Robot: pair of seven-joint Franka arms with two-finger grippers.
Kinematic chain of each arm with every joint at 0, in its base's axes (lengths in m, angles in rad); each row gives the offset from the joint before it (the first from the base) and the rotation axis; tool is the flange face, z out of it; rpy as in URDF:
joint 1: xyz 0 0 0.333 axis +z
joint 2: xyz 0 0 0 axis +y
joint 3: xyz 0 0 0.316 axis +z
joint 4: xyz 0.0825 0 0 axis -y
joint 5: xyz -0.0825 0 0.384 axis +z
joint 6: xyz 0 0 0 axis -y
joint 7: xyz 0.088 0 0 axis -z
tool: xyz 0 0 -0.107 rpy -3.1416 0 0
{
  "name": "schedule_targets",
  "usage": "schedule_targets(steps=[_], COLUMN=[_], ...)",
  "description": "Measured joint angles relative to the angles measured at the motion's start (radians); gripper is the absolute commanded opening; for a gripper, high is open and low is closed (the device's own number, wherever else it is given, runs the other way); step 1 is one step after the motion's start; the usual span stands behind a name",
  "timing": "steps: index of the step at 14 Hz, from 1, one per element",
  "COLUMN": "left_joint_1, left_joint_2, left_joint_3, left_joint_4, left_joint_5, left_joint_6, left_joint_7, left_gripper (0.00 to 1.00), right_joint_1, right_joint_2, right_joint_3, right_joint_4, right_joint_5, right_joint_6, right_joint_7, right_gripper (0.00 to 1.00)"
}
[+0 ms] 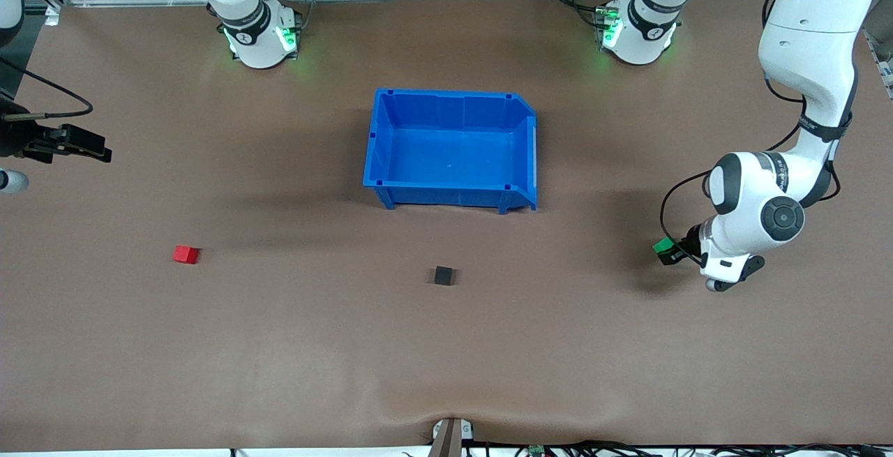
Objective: Attach green and red cubes to black cube
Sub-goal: 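Close the left gripper on the green cube and lift it, then carry the green cube with the left gripper toward the black cube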
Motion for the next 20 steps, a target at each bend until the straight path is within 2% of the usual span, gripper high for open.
schedule_targets(steps=[1, 2, 5, 7, 13, 20], left_joint_1=[0.000, -0.001, -0.002, -0.002, -0.003, -0.038], left_joint_2=[0.001, 0.002, 0.003, 0.003, 0.004, 0.005], left_joint_3=[0.000, -0.001, -0.002, -0.002, -0.013, -0.124], left_joint_4=[0.000, 0.000, 0.000, 0.001, 0.029, 0.131], left_joint_5=[0.000, 0.000, 0.000, 0.000, -0.005, -0.007], left_joint_6=[0.000, 0.000, 0.000, 0.000, 0.001, -0.010], left_joint_7=[0.000, 0.000, 0.000, 0.000, -0.050, -0.314], left_gripper=[0.61, 0.51, 0.15, 0.01, 0.00, 0.00], right_joint_1=[0.000, 0.000, 0.000, -0.001, -0.005, -0.007], right_joint_2=[0.005, 0.011, 0.025, 0.029, 0.033, 0.037], right_joint_3=[0.000, 0.000, 0.000, 0.000, 0.000, 0.000], right_joint_4=[-0.001, -0.001, -0.002, -0.006, -0.036, -0.087], right_joint_5=[0.000, 0.000, 0.000, 0.000, 0.000, 0.000], right_joint_6=[0.005, 0.012, 0.021, 0.028, 0.074, 0.138], right_joint_7=[0.000, 0.000, 0.000, 0.000, 0.000, 0.000], right_gripper=[1.00, 1.00, 1.00, 1.00, 1.00, 1.00])
